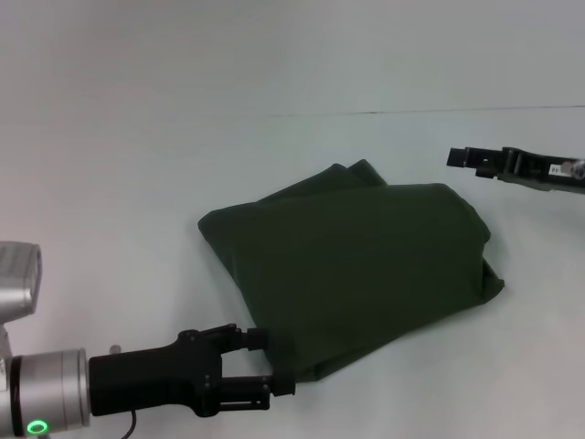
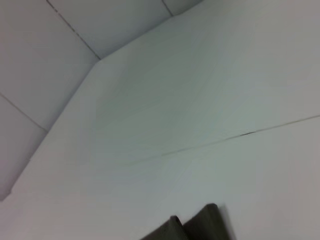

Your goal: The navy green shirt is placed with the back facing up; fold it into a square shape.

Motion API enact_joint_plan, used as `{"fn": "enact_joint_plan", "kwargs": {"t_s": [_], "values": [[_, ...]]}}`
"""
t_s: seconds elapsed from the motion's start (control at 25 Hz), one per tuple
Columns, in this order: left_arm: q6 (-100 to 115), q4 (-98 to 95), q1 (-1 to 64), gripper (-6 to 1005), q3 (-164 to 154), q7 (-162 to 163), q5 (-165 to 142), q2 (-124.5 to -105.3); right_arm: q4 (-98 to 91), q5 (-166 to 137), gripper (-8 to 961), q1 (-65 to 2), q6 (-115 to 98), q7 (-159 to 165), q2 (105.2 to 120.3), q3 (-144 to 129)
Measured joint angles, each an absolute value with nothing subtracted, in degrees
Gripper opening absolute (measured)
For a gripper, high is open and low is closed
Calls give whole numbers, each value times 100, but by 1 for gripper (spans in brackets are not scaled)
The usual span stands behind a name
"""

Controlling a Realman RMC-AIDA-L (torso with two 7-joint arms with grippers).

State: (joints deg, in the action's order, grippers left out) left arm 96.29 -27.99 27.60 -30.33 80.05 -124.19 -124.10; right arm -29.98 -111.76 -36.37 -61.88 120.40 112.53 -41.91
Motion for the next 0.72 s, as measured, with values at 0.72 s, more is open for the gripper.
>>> {"fn": "enact_joint_plan", "kwargs": {"t_s": [0.72], "values": [[9375,-2858,2774,903,-2722,7983,-12254,-12391,-2140,-11792,753,-4477,-5457,13031,11387,-4306]]}}
